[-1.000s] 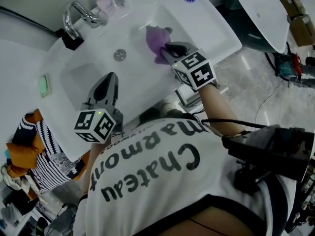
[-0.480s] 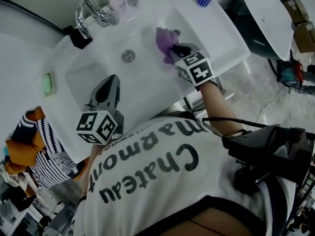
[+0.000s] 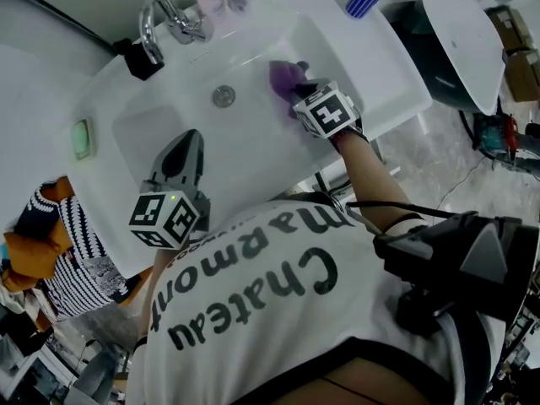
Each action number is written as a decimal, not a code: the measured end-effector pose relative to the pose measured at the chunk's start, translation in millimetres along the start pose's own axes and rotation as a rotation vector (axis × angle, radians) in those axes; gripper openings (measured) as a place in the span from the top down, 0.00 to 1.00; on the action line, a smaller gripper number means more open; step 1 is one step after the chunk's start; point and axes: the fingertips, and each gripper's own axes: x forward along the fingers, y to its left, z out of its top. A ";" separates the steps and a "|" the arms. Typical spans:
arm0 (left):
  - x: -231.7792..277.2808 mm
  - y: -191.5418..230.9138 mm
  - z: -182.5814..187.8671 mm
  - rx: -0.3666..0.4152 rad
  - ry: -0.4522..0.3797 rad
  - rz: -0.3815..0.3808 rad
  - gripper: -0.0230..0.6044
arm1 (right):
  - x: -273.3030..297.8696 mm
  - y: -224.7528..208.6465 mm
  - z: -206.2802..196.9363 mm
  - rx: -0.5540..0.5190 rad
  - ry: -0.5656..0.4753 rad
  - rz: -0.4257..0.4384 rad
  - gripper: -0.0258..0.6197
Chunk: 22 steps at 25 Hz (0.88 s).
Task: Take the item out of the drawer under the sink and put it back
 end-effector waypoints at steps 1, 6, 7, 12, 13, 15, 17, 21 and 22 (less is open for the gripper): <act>-0.5 0.7 -0.2 -0.003 0.000 0.004 0.95 | 2.5 -1.3 -0.1 0.002 0.011 0.002 0.88; -2.5 5.1 -4.2 -0.020 0.001 0.037 0.95 | 18.3 -7.7 -8.2 0.003 0.081 0.015 0.88; -3.1 5.6 -5.2 -0.023 0.001 0.044 0.95 | 20.9 -8.5 -9.4 0.000 0.089 0.019 0.88; -2.3 9.6 -7.4 -0.030 0.004 0.065 0.95 | 32.4 -15.0 -11.5 0.006 0.110 0.028 0.88; -2.5 10.4 -8.0 -0.034 0.005 0.072 0.95 | 34.9 -16.0 -12.3 0.007 0.117 0.033 0.88; -2.6 11.6 -8.8 -0.040 0.006 0.084 0.95 | 40.1 -18.5 -14.3 0.008 0.131 0.040 0.88; -2.5 12.7 -9.0 -0.042 0.006 0.095 0.95 | 45.3 -21.7 -17.1 0.010 0.145 0.043 0.88; -3.6 15.0 -9.4 -0.047 0.007 0.116 0.95 | 54.6 -26.7 -27.4 0.030 0.187 0.046 0.87; -4.2 15.5 -10.1 -0.049 0.008 0.121 0.95 | 57.1 -26.9 -30.9 0.036 0.200 0.048 0.87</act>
